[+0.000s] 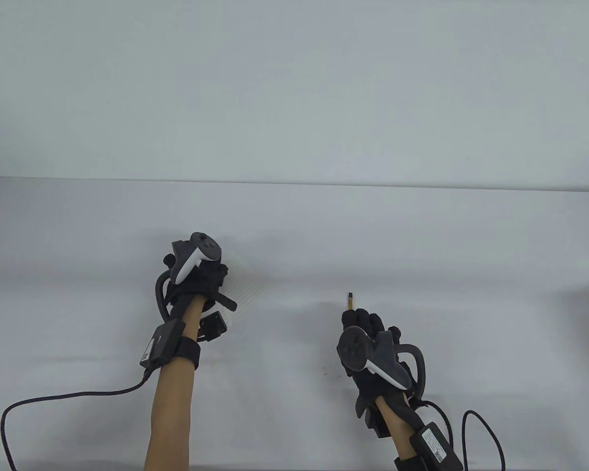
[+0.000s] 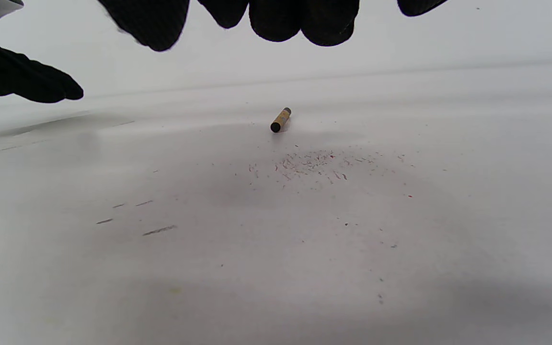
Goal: Apply wax crayon on paper
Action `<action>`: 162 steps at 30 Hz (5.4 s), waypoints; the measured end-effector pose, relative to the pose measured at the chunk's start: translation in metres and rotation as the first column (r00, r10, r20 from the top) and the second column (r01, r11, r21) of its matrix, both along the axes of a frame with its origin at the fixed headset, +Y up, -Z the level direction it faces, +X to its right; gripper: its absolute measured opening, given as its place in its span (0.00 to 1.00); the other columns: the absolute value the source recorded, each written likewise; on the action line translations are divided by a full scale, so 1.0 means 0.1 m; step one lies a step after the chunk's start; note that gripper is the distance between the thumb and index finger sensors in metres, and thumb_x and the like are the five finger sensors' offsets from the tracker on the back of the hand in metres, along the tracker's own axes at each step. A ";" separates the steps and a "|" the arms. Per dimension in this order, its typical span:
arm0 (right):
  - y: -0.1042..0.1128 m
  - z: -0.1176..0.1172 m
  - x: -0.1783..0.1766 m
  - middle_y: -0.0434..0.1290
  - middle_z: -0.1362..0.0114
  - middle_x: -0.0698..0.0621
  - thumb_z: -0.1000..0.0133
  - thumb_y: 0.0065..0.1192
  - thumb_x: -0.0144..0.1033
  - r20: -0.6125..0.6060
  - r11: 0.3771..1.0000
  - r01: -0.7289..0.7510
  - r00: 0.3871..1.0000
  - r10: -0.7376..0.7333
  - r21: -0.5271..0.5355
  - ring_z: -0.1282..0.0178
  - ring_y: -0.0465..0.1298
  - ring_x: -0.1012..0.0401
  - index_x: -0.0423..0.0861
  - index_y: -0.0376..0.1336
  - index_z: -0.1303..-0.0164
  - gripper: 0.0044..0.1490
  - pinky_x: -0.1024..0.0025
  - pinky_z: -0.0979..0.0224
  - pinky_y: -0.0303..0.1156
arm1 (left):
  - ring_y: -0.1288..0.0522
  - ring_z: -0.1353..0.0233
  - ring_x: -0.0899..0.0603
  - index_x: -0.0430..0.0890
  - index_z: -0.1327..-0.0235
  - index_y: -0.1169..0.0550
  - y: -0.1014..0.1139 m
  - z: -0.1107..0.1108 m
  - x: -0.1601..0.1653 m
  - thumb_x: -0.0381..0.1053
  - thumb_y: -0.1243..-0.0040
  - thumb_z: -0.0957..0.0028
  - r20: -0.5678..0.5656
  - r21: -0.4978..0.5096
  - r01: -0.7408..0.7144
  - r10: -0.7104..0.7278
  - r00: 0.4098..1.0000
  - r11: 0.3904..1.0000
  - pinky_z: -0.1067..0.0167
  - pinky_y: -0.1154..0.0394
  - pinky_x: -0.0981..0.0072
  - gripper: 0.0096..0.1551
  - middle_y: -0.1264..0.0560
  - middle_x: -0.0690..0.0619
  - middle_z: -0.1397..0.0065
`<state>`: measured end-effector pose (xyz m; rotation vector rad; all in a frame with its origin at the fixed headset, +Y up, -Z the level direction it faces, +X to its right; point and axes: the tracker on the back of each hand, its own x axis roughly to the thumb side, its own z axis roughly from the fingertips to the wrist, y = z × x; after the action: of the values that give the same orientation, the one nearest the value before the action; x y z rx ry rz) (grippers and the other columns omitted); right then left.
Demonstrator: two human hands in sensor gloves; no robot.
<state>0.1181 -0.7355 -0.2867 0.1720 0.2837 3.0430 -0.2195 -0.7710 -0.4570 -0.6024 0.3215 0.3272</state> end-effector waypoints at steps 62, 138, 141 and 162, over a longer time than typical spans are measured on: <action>0.05 0.10 -0.02 0.46 0.13 0.41 0.37 0.50 0.46 -0.034 1.000 0.030 0.999 -0.031 -0.008 0.16 0.53 0.45 0.46 0.41 0.16 0.43 0.37 0.22 0.52 | 0.22 0.40 0.47 0.50 0.18 0.64 0.43 1.54 0.88 0.41 0.52 0.32 0.515 0.402 -0.511 0.274 0.812 0.760 0.26 0.33 0.47 0.44 0.65 0.32 0.16; -0.24 -1.04 0.06 0.62 0.24 0.38 0.38 0.52 0.46 0.362 0.982 0.037 0.932 0.034 -0.187 0.32 0.68 0.46 0.40 0.51 0.21 0.38 0.52 0.30 0.66 | 0.94 0.24 0.50 0.66 0.27 0.79 -0.44 1.55 0.62 0.67 0.69 0.36 0.615 -0.158 -0.195 0.251 0.747 0.968 0.37 0.95 0.42 0.45 0.88 0.65 0.23; -0.29 -1.15 0.02 0.62 0.27 0.39 0.38 0.52 0.48 0.418 0.969 0.021 0.905 0.086 -0.246 0.35 0.67 0.48 0.42 0.55 0.26 0.35 0.53 0.32 0.66 | 0.94 0.24 0.49 0.66 0.27 0.79 -0.44 1.55 0.62 0.67 0.69 0.36 0.615 -0.158 -0.195 0.251 0.748 0.968 0.37 0.95 0.42 0.45 0.88 0.66 0.23; -0.26 -1.26 -0.05 0.74 0.37 0.46 0.43 0.62 0.43 0.367 0.963 -0.170 0.899 0.238 -0.208 0.41 0.77 0.53 0.45 0.66 0.41 0.23 0.54 0.36 0.73 | 0.90 0.21 0.48 0.66 0.25 0.76 -0.41 1.55 0.63 0.67 0.67 0.38 0.624 -0.090 -0.156 0.178 0.761 0.984 0.33 0.91 0.40 0.46 0.85 0.65 0.20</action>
<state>0.1129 -0.7616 -0.4128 -0.5034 0.5576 3.1373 -0.1561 -0.8120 -0.3016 -0.7406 -0.3861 0.2721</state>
